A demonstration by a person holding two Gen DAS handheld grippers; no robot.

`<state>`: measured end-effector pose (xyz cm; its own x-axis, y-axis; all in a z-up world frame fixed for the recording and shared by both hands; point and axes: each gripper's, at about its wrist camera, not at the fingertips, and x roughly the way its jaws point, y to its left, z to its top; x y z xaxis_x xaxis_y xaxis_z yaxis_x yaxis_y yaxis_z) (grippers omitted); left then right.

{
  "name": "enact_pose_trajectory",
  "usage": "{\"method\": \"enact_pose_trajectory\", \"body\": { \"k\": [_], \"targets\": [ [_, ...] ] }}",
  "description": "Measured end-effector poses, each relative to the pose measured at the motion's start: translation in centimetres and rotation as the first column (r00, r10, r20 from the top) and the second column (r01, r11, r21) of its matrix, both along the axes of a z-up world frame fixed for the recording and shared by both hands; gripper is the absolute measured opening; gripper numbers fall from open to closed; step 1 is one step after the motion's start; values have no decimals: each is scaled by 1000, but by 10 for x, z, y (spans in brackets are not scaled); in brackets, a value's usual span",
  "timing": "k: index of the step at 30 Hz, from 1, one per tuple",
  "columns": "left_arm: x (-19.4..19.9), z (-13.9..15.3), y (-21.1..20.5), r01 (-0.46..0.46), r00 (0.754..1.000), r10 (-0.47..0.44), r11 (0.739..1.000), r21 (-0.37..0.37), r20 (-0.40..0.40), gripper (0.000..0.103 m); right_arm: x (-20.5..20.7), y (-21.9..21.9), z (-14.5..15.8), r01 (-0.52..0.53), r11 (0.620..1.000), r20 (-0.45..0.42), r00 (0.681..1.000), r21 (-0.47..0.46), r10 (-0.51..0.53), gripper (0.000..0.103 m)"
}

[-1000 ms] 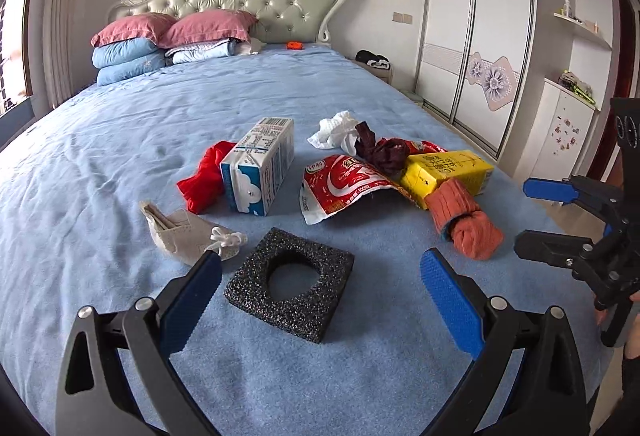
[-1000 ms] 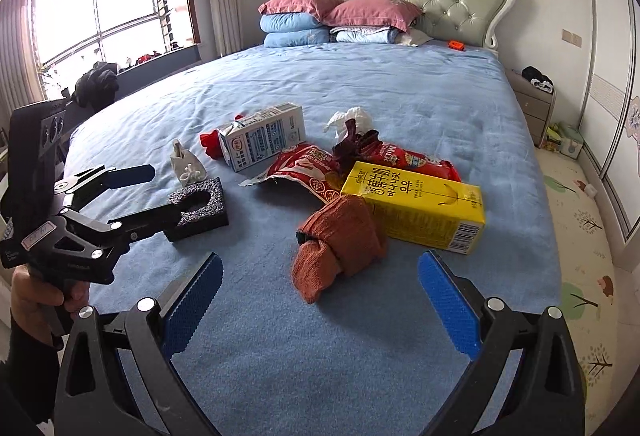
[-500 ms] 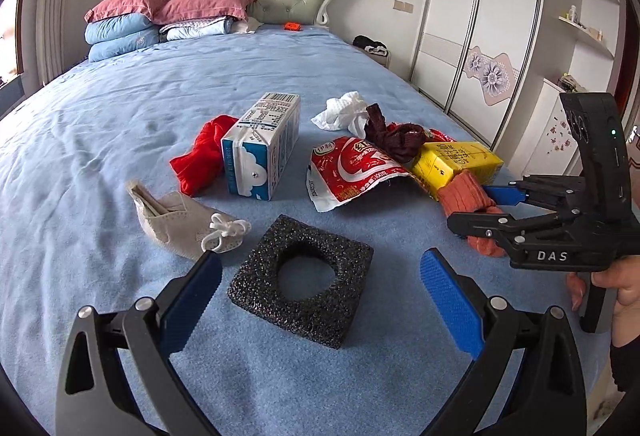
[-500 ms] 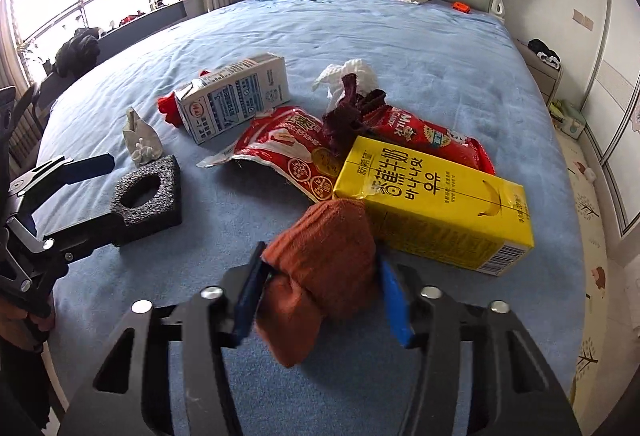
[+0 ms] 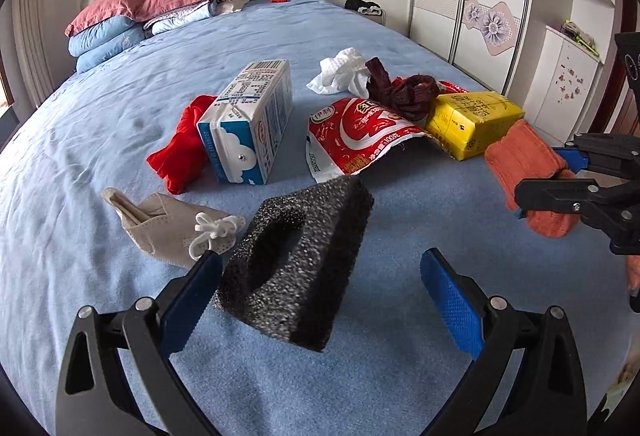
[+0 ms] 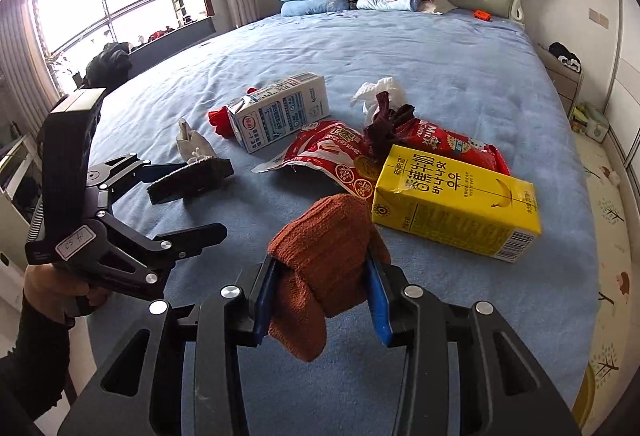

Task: Collect trash
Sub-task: 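Grasp the black foam square with the left tool while the right tool grasps the orange glove, then carry foam square and glove over the yellow bin and open both tools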

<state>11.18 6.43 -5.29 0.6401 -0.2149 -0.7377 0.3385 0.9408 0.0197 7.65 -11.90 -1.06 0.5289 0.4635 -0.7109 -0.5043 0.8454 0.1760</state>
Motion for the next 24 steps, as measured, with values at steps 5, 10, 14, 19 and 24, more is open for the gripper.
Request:
{"method": "enact_pose_trajectory", "body": {
  "k": [5,10,14,19,24],
  "targets": [
    [3,1,5,-4,1000,4,1000,-17,-8,99,-2,-1,3,-4,1000,8,1000,7,4,40],
    [9,3,13,-16,1000,15,998,-64,-8,65,-3,-4,5,-3,1000,4,1000,15,3,41],
    [19,-2,25,-72,997,67,993,-98,-47,32,-3,-4,3,-2,1000,-4,1000,14,2,42],
    [13,3,33,-66,998,63,984,-164,-21,20,-4,-6,-3,-3,1000,-16,1000,18,3,42],
    [-2,15,20,-37,998,43,988,-149,39,20,-7,-10,-3,-4,999,-16,1000,35,4,42]
  ]
}}
